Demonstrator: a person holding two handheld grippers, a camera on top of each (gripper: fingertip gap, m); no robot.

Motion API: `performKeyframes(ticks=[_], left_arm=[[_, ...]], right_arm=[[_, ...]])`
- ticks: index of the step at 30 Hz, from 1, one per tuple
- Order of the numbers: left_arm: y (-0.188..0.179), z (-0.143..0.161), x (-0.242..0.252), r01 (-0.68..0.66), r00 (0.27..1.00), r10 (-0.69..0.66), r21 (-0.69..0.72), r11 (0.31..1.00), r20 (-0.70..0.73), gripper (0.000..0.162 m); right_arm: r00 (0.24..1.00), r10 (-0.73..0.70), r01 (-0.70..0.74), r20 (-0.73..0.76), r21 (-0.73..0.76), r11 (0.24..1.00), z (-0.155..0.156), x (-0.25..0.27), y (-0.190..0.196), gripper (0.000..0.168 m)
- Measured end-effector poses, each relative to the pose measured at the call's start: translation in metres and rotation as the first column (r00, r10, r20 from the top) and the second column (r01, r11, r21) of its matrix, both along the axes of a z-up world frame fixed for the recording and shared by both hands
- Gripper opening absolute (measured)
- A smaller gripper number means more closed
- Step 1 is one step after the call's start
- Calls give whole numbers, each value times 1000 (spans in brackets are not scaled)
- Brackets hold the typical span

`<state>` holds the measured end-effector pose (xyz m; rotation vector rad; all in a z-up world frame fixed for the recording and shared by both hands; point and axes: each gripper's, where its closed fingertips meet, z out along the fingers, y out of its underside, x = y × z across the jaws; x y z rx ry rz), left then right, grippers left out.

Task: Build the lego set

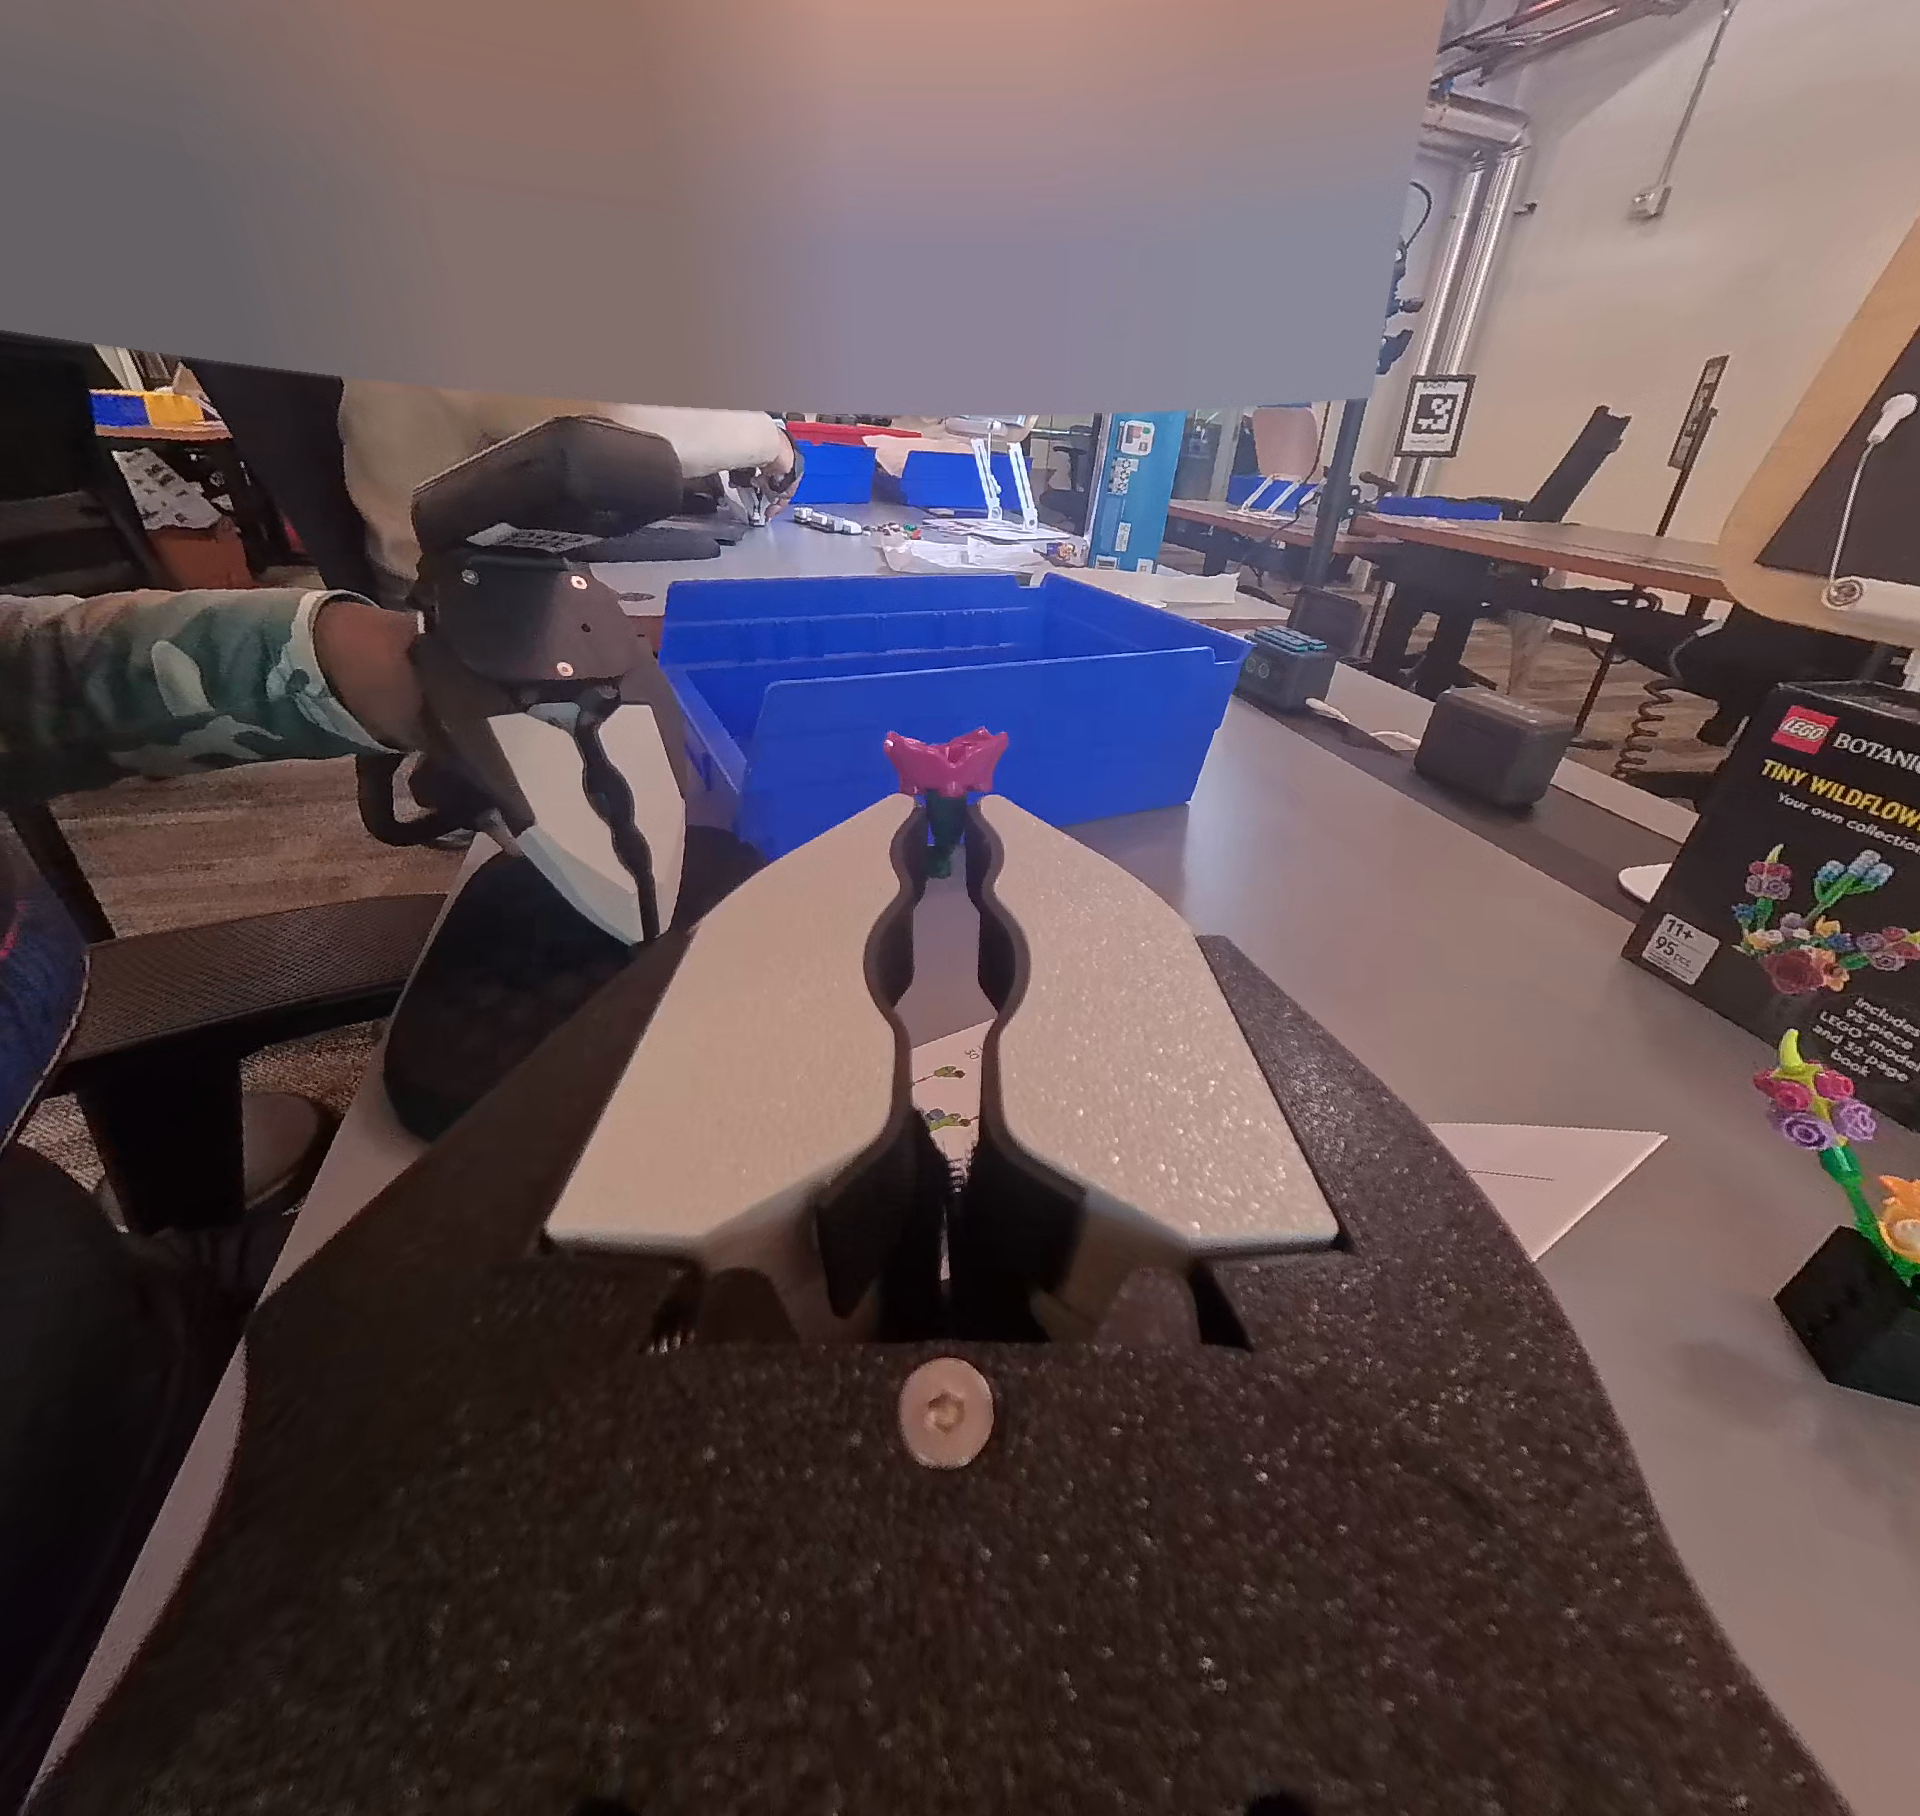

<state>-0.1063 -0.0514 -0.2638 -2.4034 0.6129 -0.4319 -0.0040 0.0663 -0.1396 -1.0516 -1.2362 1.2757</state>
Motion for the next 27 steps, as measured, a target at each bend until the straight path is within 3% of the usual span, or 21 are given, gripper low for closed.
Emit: performKeyframes(ticks=[5,10,16,18,20,23,27], left_arm=[[-5,7,6,75,997,-75,40,996,18,7],[-2,7,5,172,980,-156,133,976,-122,12],[-1,-1,6,200,972,-186,83,976,-144,5],[0,3,7,139,989,-136,65,988,-60,1],[2,15,11,33,990,-37,28,999,138,1],[-4,24,14,-38,902,95,-140,989,422,1],[-11,16,12,-63,841,193,-263,963,505,1]], right_arm=[[1000,1,-1,3,-1,1000,-1,0,0,7],[1000,5,-5,7,-2,1000,-1,-1,-1,7],[1000,-2,2,3,-4,1000,-1,0,1,7],[1000,-3,3,2,-4,1000,0,0,1,7],[1000,0,0,3,-6,1000,-1,0,1,7],[1000,7,-7,5,-8,1000,-1,0,0,7],[1000,4,-4,5,-5,1000,-1,0,0,7]])
